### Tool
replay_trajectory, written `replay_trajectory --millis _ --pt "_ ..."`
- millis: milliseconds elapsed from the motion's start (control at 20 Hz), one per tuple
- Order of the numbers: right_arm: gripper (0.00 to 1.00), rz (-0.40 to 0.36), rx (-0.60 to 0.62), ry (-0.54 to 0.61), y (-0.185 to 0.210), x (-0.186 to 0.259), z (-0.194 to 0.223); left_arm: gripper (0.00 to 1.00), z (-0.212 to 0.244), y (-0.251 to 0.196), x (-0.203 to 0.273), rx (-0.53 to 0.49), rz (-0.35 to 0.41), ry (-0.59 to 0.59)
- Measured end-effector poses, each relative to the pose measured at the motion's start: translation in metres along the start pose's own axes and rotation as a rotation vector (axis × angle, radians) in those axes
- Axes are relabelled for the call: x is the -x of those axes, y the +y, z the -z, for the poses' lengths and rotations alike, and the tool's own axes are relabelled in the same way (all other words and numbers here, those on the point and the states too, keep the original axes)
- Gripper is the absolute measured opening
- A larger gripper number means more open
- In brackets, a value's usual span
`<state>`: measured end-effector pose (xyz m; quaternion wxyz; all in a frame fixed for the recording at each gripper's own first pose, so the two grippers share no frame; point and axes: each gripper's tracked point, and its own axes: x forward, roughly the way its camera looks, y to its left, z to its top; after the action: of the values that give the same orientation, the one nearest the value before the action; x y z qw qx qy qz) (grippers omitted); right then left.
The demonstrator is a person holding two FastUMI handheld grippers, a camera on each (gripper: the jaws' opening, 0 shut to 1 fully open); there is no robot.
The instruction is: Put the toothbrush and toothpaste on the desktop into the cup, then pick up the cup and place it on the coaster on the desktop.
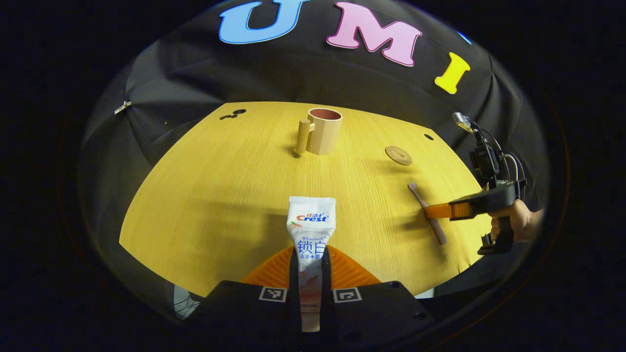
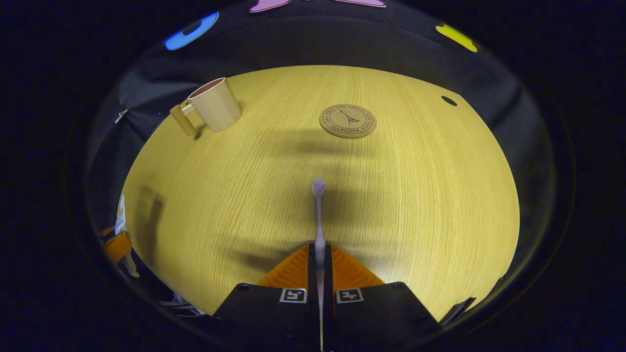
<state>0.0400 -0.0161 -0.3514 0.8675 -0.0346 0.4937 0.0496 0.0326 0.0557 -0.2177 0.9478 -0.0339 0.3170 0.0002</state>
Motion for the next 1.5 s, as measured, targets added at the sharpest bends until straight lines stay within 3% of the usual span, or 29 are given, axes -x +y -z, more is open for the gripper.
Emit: replay_trajectory --millis 250,500,650,700,800,900,1000,1050,1150,1500 --pt "0.07 -0.099 -0.014 -0.042 -0.004 0.018 -0.011 0.2 -0.042 -0.009 -0.006 0.047 -0.011 -0.075" --pt "0.07 -0.167 -0.06 -0.103 -0.014 0.04 -0.032 0.2 -0.114 -0.018 -0.009 0.129 -0.009 -0.214" --pt "0.07 -0.183 -0.077 -0.126 -0.027 0.049 -0.044 0.2 -0.163 -0.017 -0.016 0.175 -0.01 -0.298" --pt "0.07 -0.19 -0.078 -0.128 -0.03 0.052 -0.047 0.25 -0.179 -0.018 -0.018 0.188 -0.01 -0.325" --pt "0.07 -0.203 -0.082 -0.133 -0.035 0.06 -0.052 0.19 -0.209 -0.016 -0.028 0.208 -0.011 -0.369" --pt "0.07 -0.214 -0.081 -0.14 -0.039 0.066 -0.055 0.24 -0.236 -0.016 -0.04 0.218 -0.013 -0.405" --pt "0.07 -0.22 -0.08 -0.136 -0.044 0.068 -0.055 0.15 -0.263 -0.016 -0.055 0.218 -0.021 -0.442" --pt "0.06 -0.221 -0.073 -0.131 -0.046 0.067 -0.054 0.2 -0.277 -0.016 -0.062 0.221 -0.026 -0.463" --pt "0.07 -0.225 -0.058 -0.126 -0.051 0.069 -0.052 0.19 -0.302 -0.014 -0.076 0.247 -0.049 -0.518" --pt "0.07 -0.234 -0.069 -0.096 -0.056 0.065 -0.05 0.19 -0.347 -0.022 -0.14 0.277 -0.027 -0.622"
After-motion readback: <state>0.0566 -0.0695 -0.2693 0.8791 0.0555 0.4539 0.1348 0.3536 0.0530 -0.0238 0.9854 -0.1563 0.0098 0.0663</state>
